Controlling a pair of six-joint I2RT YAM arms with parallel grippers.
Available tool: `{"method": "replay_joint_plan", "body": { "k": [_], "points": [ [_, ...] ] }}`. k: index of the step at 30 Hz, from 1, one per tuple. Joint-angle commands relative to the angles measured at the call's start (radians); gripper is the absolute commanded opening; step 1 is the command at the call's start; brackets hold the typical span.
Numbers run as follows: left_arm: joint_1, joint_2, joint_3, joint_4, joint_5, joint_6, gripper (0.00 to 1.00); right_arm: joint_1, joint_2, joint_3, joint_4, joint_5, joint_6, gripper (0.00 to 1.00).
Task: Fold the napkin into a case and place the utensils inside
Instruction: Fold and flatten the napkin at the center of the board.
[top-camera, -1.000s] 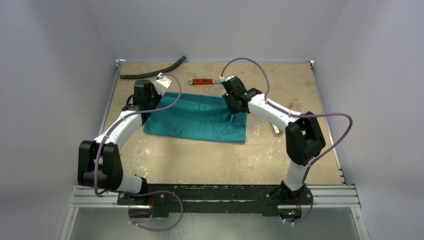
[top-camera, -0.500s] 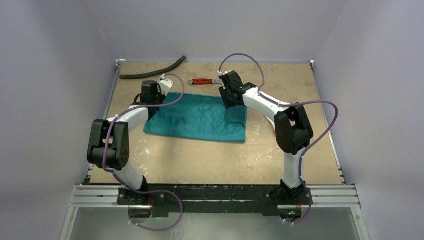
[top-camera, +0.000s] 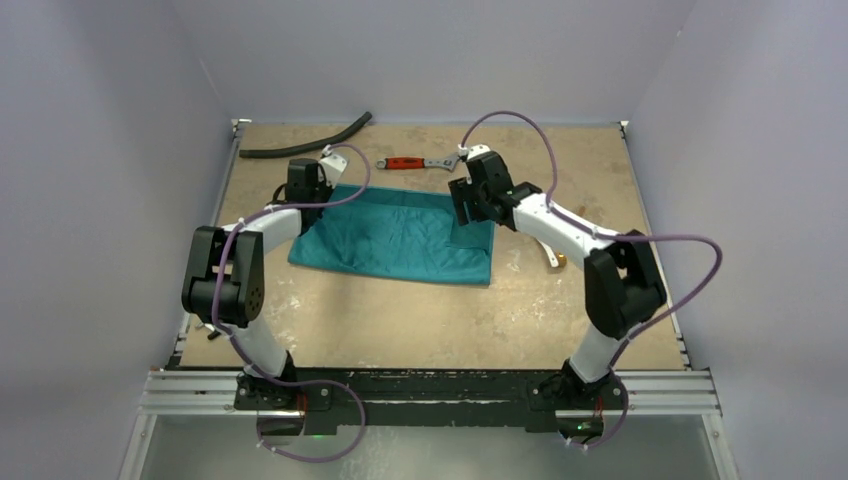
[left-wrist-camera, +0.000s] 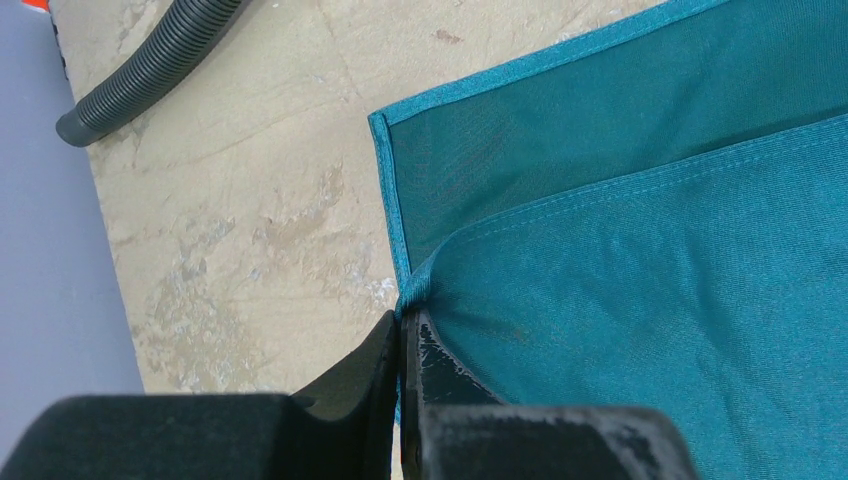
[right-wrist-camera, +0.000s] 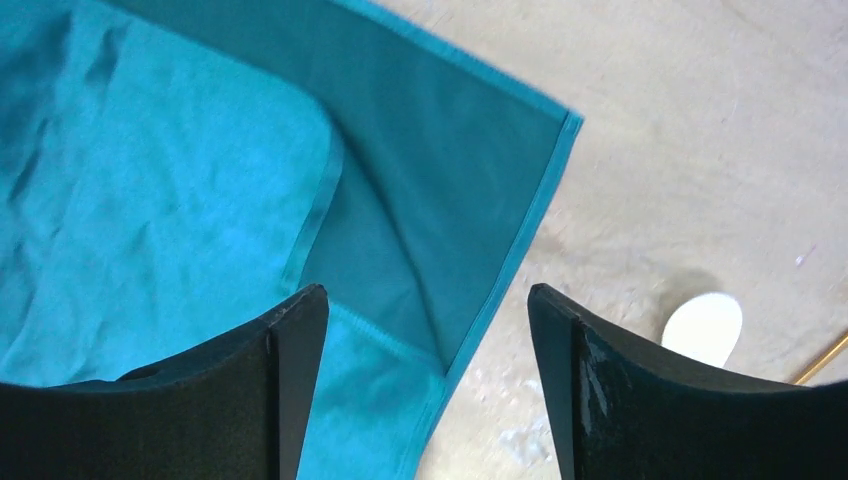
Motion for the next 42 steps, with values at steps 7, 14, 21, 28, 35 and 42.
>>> {"method": "replay_joint_plan", "body": {
  "k": [7,14,21,28,35,42],
  "points": [
    [0.005,0.003,0.061,-0.007,0.008,-0.055,0.00,0.175,-0.156,-0.282,0.174,0.031,0.228,0.68],
    [0.005,-0.003,0.071,-0.025,0.011,-0.063,0.00,0.175,-0.069,-0.231,0.235,0.013,0.189,0.60],
    [0.004,-0.020,0.066,-0.036,0.016,-0.072,0.00,0.173,0.043,-0.150,0.250,0.035,0.176,0.52],
    [0.007,-0.027,0.063,-0.039,0.013,-0.059,0.00,0.156,0.074,-0.156,0.256,0.096,0.186,0.51],
    [0.007,-0.031,0.063,-0.041,0.014,-0.061,0.00,0.153,0.111,-0.163,0.280,0.091,0.186,0.47],
    [0.006,-0.036,0.057,-0.041,0.011,-0.055,0.00,0.152,0.129,-0.166,0.294,0.094,0.185,0.33]
  ]
}}
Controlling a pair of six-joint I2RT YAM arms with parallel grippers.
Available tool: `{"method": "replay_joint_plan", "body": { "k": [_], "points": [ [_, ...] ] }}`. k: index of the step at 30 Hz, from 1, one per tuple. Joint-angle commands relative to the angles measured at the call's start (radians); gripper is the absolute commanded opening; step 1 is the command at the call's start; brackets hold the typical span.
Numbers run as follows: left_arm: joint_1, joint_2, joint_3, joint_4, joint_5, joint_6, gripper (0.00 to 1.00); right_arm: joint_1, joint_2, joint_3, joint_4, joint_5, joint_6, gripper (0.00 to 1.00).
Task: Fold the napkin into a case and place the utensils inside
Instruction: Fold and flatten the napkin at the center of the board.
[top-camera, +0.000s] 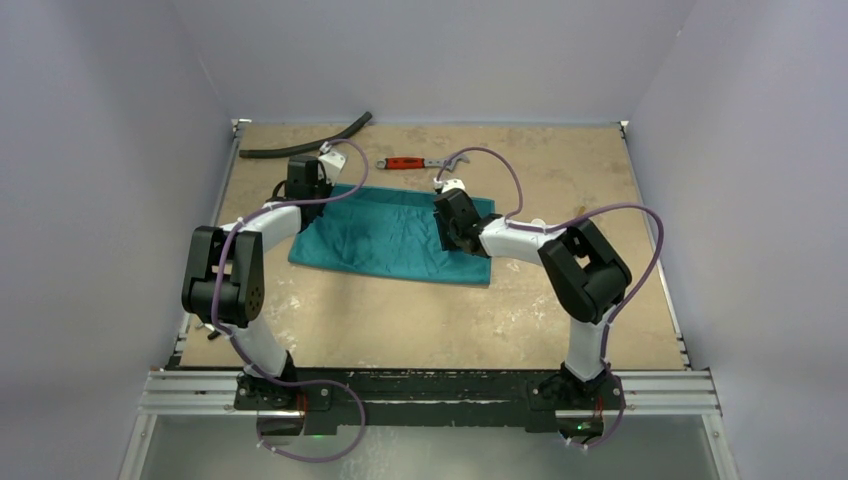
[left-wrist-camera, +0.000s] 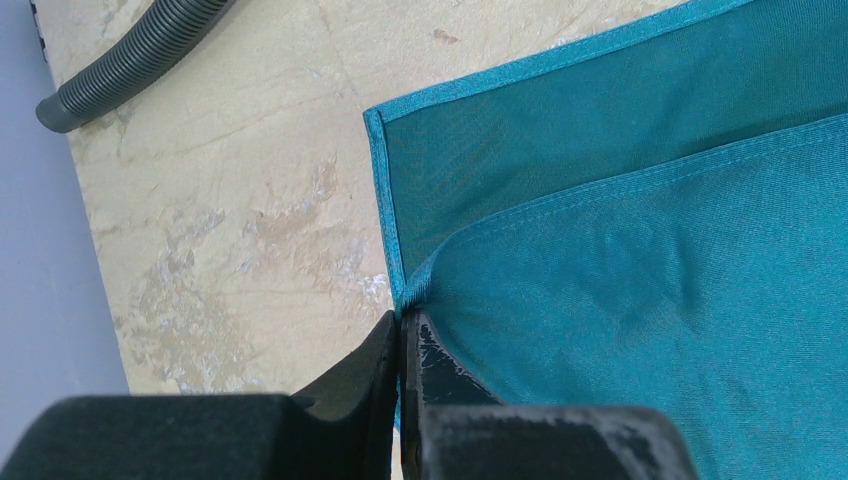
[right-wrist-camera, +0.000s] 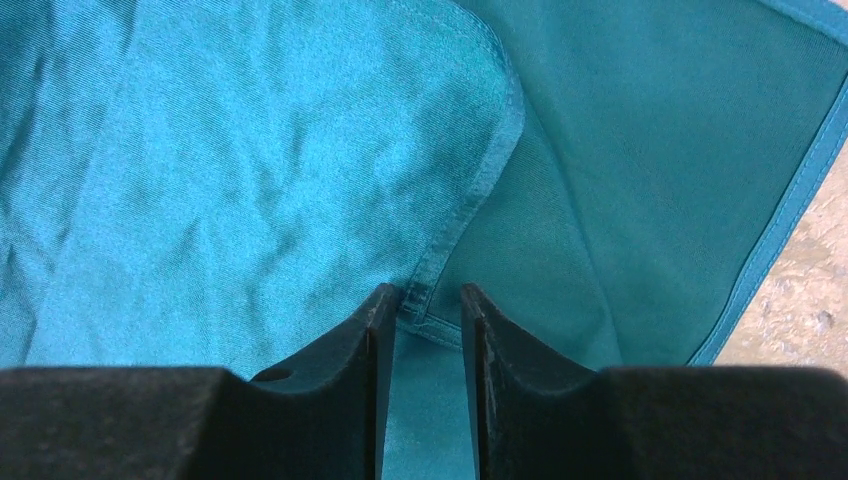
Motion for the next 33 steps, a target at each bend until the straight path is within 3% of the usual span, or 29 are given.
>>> {"method": "replay_joint_plan", "body": {
  "k": [1,3,8,17,33],
  "points": [
    [0.006,-0.036,0.025,0.014,0.006,-0.006,0.00,-0.003,0.008,0.012,0.028,0.028,0.005,0.31],
    [0.005,-0.036,0.023,0.015,0.007,-0.004,0.00,-0.003,0.017,0.016,0.024,0.029,0.006,0.26],
    [0.007,-0.032,0.027,0.014,0.007,-0.003,0.00,-0.015,0.001,0.017,0.015,0.048,-0.001,0.00],
    [0.006,-0.032,0.038,0.017,-0.003,-0.005,0.00,-0.076,-0.093,0.038,-0.023,0.045,-0.050,0.00],
    [0.006,0.010,0.097,0.048,-0.028,-0.015,0.00,-0.161,-0.098,0.092,-0.040,0.077,-0.087,0.00]
  ]
}}
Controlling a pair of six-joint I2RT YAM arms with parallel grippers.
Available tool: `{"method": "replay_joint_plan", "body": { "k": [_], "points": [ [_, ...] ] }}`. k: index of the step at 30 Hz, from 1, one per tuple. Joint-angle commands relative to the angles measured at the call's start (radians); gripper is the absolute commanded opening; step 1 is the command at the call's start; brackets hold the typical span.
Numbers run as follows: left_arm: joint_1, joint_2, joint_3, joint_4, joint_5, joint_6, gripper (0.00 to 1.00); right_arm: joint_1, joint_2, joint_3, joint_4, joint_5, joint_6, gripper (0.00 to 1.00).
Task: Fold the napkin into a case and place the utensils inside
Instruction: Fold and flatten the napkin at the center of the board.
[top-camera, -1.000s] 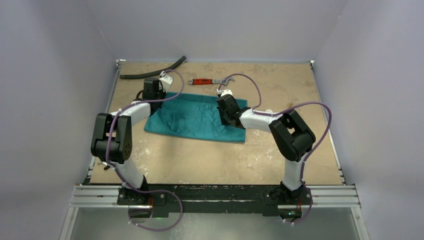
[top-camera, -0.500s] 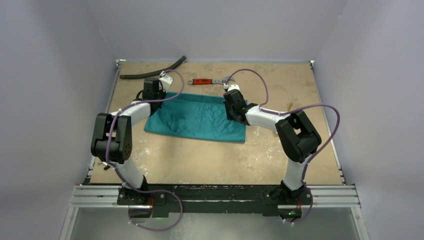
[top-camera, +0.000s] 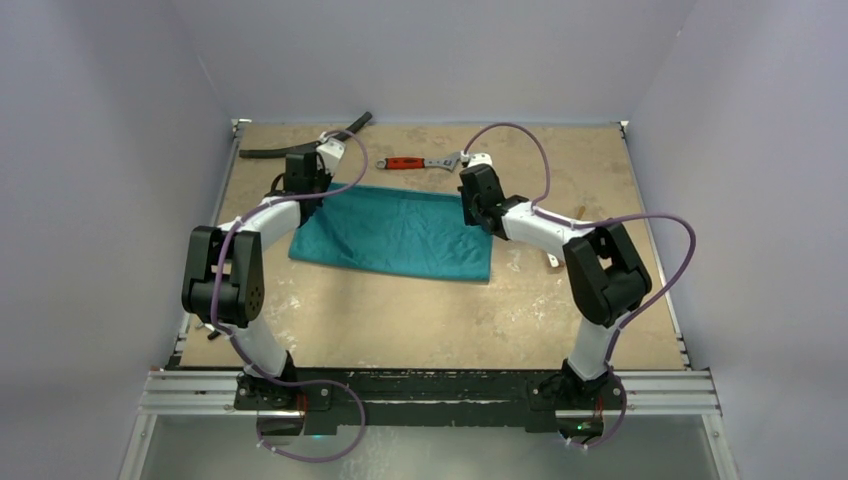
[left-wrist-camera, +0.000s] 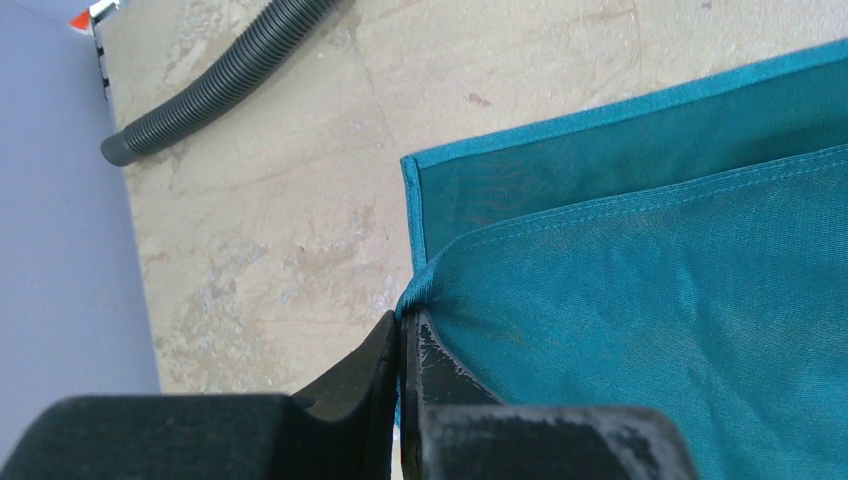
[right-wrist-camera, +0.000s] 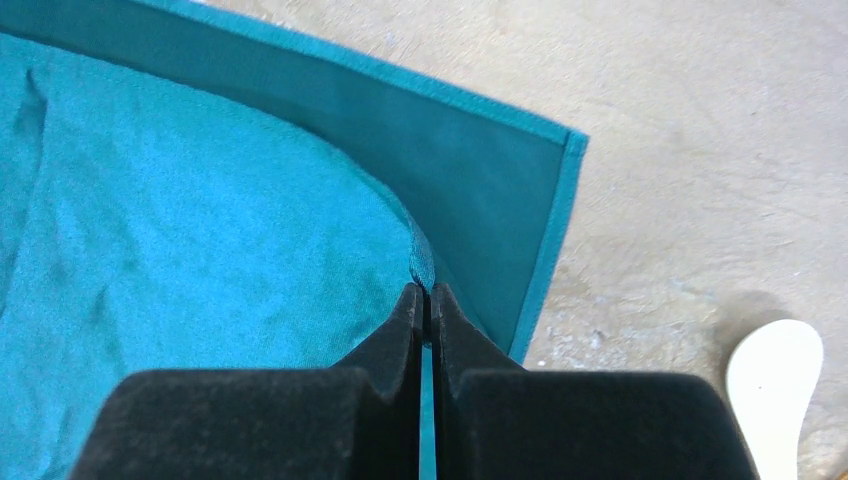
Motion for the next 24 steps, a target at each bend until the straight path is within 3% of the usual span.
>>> {"method": "replay_joint_plan", "body": {
  "k": [1,19,24],
  "points": [
    [0.006,0.015,0.056,0.042,-0.021,-0.016,0.00,-0.031,-0.022,0.056,-0.011,0.036,-0.025,0.00],
    [0.005,0.134,0.104,0.098,-0.055,-0.015,0.00,-0.091,0.115,0.145,-0.017,0.058,-0.047,0.00],
    [0.005,0.147,0.094,0.143,-0.084,-0.012,0.00,-0.095,0.138,0.177,-0.016,0.129,-0.051,0.13]
  ]
}}
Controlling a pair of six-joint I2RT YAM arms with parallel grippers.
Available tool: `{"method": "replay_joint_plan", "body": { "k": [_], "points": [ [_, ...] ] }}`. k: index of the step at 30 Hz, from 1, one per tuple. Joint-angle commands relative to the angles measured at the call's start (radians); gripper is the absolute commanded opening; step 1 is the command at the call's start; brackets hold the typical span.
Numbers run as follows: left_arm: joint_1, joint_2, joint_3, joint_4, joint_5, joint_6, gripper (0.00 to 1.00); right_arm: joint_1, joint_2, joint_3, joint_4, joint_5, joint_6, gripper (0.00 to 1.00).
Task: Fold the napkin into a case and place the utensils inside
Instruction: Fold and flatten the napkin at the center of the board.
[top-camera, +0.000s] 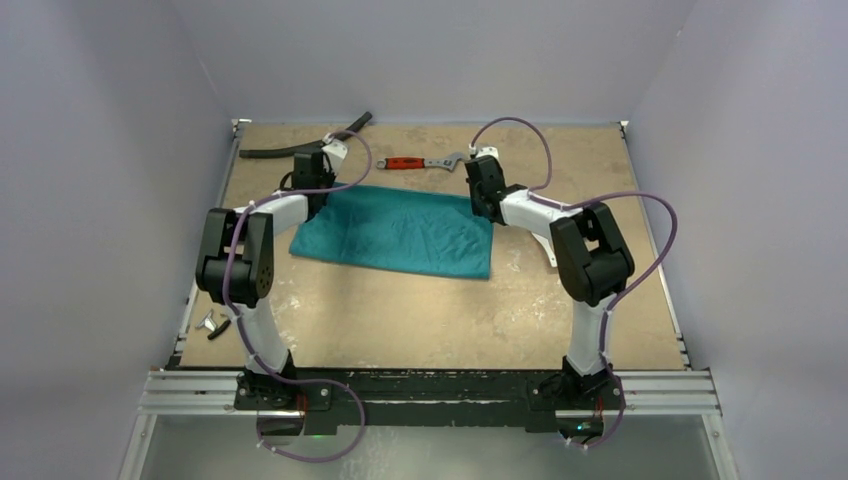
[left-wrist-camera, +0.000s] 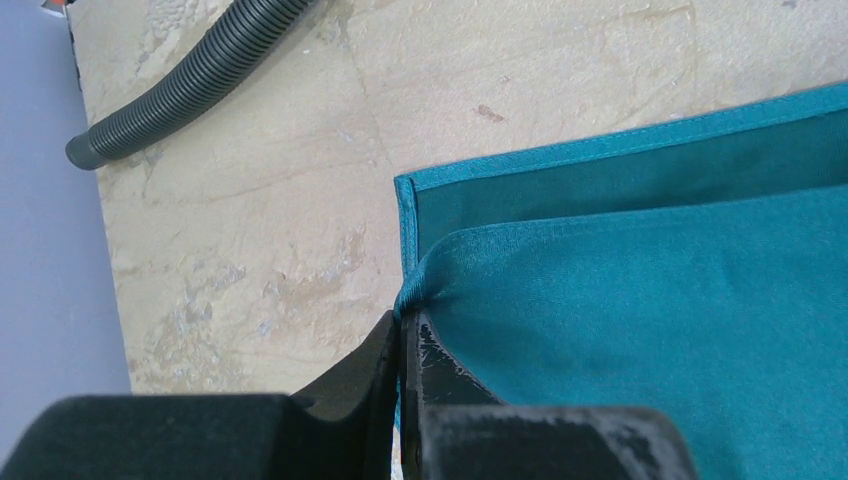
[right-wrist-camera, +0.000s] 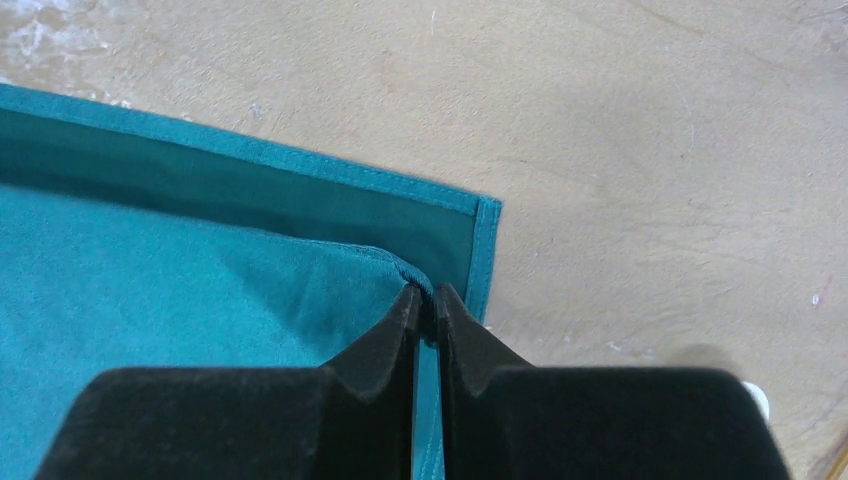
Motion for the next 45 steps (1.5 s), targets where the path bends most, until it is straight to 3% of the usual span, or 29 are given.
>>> {"method": "replay_joint_plan", "body": {
  "k": [1,3,4,7,10,13,16,17,18,23,26,30,33,39,43,45],
  "points": [
    [0.004,0.005,0.024,0.083,-0.041,-0.010,0.00,-0.012,-0.009,0.058,-0.001,0.094,-0.017,0.15],
    [0.004,0.011,0.027,0.085,-0.042,-0.012,0.00,-0.017,0.002,0.070,0.003,0.110,-0.022,0.19],
    [0.004,0.015,0.031,0.084,-0.040,-0.012,0.00,-0.018,0.011,0.079,-0.001,0.115,-0.024,0.26],
    [0.003,0.029,0.048,0.062,-0.032,-0.008,0.00,-0.020,0.037,0.104,-0.013,0.154,-0.025,0.59],
    [0.004,0.032,0.049,0.052,-0.027,-0.006,0.08,-0.020,0.049,0.118,-0.013,0.185,-0.019,0.70],
    [0.004,0.024,0.048,0.052,-0.036,-0.013,0.16,-0.020,0.039,0.138,-0.027,0.210,-0.002,0.68],
    [0.003,0.001,0.057,0.030,-0.021,-0.021,0.25,-0.020,-0.003,0.140,-0.022,0.194,0.026,0.61],
    [0.003,-0.009,0.058,0.021,-0.008,-0.026,0.29,-0.018,-0.021,0.132,-0.007,0.174,0.036,0.59],
    [0.003,-0.015,0.060,0.011,0.006,-0.033,0.39,-0.017,-0.029,0.127,-0.012,0.133,0.059,0.57],
    [0.005,-0.025,0.107,-0.068,0.034,-0.040,0.55,-0.008,-0.032,0.069,-0.016,-0.017,0.167,0.57],
    [0.005,-0.043,0.116,-0.134,0.077,-0.024,0.70,-0.009,-0.030,0.033,-0.016,-0.084,0.201,0.58],
    [0.005,-0.054,0.125,-0.265,0.187,-0.006,0.71,-0.012,-0.025,0.007,0.012,-0.129,0.210,0.47],
    [0.004,-0.067,0.107,-0.295,0.199,0.021,0.71,-0.016,-0.007,0.029,0.015,-0.145,0.218,0.38],
    [0.006,-0.080,0.107,-0.355,0.215,0.039,0.71,-0.075,0.028,0.024,0.009,-0.112,0.232,0.29],
    [0.018,-0.082,0.136,-0.366,0.222,0.030,0.73,-0.126,0.016,-0.011,0.015,-0.080,0.225,0.28],
    [0.027,-0.064,0.178,-0.389,0.223,0.022,0.74,-0.145,0.005,-0.016,0.018,-0.094,0.223,0.41]
  ]
}}
